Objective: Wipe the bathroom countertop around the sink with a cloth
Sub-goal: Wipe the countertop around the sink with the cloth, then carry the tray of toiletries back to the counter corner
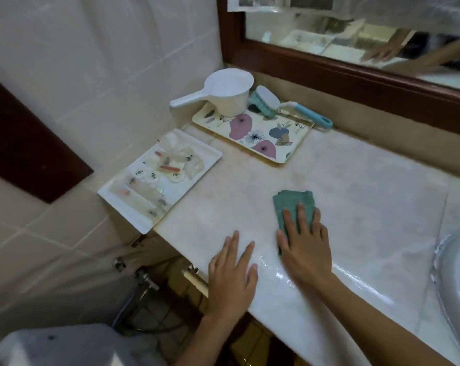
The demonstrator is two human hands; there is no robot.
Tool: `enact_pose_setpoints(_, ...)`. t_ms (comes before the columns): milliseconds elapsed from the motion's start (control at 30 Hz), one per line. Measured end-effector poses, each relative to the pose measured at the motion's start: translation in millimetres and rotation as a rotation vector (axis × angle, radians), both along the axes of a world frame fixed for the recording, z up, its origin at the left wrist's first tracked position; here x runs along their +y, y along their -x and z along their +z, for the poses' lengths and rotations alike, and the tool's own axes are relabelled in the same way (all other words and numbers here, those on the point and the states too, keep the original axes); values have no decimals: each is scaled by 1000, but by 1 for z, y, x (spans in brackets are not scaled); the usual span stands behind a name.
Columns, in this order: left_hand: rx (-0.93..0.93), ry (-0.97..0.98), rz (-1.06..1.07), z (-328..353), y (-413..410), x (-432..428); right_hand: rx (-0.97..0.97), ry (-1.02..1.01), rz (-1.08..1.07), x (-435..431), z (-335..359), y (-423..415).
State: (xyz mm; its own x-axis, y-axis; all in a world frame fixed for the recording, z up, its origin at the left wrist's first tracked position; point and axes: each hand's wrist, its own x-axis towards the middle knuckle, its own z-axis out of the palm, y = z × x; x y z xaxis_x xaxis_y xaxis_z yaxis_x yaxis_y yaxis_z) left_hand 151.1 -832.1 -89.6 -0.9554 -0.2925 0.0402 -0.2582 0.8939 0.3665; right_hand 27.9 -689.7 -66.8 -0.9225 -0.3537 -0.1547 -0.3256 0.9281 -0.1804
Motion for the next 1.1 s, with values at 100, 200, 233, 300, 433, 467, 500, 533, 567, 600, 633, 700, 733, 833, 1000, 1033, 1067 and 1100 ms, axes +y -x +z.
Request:
enact_pose_setpoints(100, 62, -134, -74, 4, -3, -20, -49, -17, 244, -3, 7, 17)
enact_pose_setpoints(200, 168, -231, -57, 13, -10, -58, -55, -23, 327, -12, 17, 29)
enact_pose_setpoints(233, 216, -247, -19, 17, -12, -73, -7, 25, 325, -20, 21, 32)
enact_pose_setpoints(300, 299, -307, 93, 27, -15, -103, 162, 188, 338, -49, 29, 39)
enact_pose_setpoints(433, 452, -404, 388, 43, -21, -163, 301, 533, 206, -142, 46, 66)
enact_pose_setpoints(467, 472, -476, 491, 46, -19, -176, 262, 553, 180, -166, 50, 78)
enact_pose_setpoints(500, 476, -553, 603, 48, -16, -188, 234, 548, 162, -186, 51, 90)
enact_pose_setpoints(533, 477, -624, 721, 50, -12, -201, 214, 522, 156, -207, 50, 104)
enact_pose_setpoints(567, 468, -686, 836, 51, -7, -213, 198, 485, 149, -227, 47, 119)
enact_pose_setpoints(600, 450, -744, 942, 52, -2, -224, 181, 440, 132, -244, 44, 132)
enact_pose_setpoints(633, 427, -799, 1033, 53, 2, -233, 162, 394, 113, -259, 40, 144)
enact_pose_setpoints(700, 401, -927, 1126, 52, 11, -247, 135, 312, 82, -282, 32, 163)
enact_pose_setpoints(733, 395, -977, 1135, 52, 14, -251, 106, 284, 65, -290, 29, 170)
enact_pose_setpoints(833, 350, -1017, 1103, 54, 23, -258, 2, 272, 54, -304, 19, 184)
enact_pose_setpoints(1000, 356, -1032, 1106, 55, 31, -261, -43, 384, -16, -311, 11, 182)
enact_pose_setpoints(1033, 351, -1034, 1112, 54, 30, -262, -40, 401, -45, -309, 9, 181)
enact_pose_setpoints(1067, 341, -1038, 1119, 53, 30, -263, -40, 417, -69, -305, 10, 178)
enact_pose_setpoints(1100, 326, -1037, 1123, 53, 29, -264, -42, 436, -92, -301, 10, 174)
